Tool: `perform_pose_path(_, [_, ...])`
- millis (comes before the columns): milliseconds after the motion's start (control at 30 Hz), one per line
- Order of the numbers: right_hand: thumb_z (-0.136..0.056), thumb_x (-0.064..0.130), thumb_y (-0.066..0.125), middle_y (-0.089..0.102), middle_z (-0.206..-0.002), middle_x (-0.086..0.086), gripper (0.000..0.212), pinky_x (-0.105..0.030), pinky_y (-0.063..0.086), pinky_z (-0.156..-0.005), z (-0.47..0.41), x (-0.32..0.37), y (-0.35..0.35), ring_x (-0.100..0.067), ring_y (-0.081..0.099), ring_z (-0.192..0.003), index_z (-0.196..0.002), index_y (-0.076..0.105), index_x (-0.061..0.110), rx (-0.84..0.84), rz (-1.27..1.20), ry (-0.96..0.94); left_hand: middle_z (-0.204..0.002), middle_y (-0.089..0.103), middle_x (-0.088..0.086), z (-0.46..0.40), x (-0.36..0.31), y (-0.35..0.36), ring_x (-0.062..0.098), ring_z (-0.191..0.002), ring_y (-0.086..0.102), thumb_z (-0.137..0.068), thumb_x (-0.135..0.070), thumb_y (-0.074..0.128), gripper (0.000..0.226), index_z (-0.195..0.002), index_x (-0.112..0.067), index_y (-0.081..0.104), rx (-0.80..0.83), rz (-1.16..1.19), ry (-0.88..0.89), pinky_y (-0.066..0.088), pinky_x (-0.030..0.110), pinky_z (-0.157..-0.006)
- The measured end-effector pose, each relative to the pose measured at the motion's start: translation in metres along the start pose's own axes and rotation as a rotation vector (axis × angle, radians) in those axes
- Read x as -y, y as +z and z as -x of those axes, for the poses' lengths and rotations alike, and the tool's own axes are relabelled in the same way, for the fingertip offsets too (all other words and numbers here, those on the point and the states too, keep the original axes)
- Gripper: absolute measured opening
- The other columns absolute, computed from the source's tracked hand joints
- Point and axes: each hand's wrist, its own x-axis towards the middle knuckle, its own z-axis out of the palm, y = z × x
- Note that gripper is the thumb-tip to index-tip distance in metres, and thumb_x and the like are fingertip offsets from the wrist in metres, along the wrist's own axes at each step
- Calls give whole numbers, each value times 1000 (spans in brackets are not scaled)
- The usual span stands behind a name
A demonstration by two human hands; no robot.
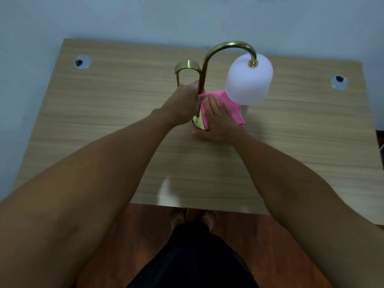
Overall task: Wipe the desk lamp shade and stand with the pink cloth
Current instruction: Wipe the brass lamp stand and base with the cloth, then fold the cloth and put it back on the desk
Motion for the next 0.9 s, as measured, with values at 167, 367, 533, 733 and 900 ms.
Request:
perform_pose_path(167, [-93,80,37,-5,-172,-30,119,-54,2,-133,33,31,9,-43,-4,-162,-163,-5,-7,-60,-186,206,-87,62,6,2,-2,0,22,-81,61,-104,-12,50,11,-98,-9,58,15,37,-3,45,30,-72])
perform_pose_path(367, [-115,18,14,-2,-167,-42,57,-60,7,-130,62,104,10,-57,0,-157,-159,8,-16,-74,-492,491,-89,63,8,1,0,1,23,-80,58,-103,-15,48,11,-96,-15,56,25,34,-66,43,34,-72])
perform_pose_path(533, [-110,2,24,7,-164,-46,52,-66,12,-127,62,135,6,-64,6,-153,-158,17,-17,-183,-927,743,-92,65,11,3,0,1,25,-82,58,-104,-16,48,14,-101,-10,60,9,17,-93,41,31,-73])
perform_pose_path(733, [-106,25,53,75,-102,-12,26,-29,58,-75,84,147,-12,-17,72,-90,-112,72,9,-346,-1542,639,-122,70,17,12,0,-5,31,-110,66,-105,-29,51,33,-123,-4,64,95,71,-218,47,32,-87])
perform_pose_path(900, [-103,19,49,65,-125,-27,42,-54,53,-106,100,132,-42,-44,66,-113,-139,54,0,-17,-1950,694,-134,66,16,49,13,-12,29,-120,63,-107,-33,46,46,-140,-3,55,100,81,-284,50,41,-103])
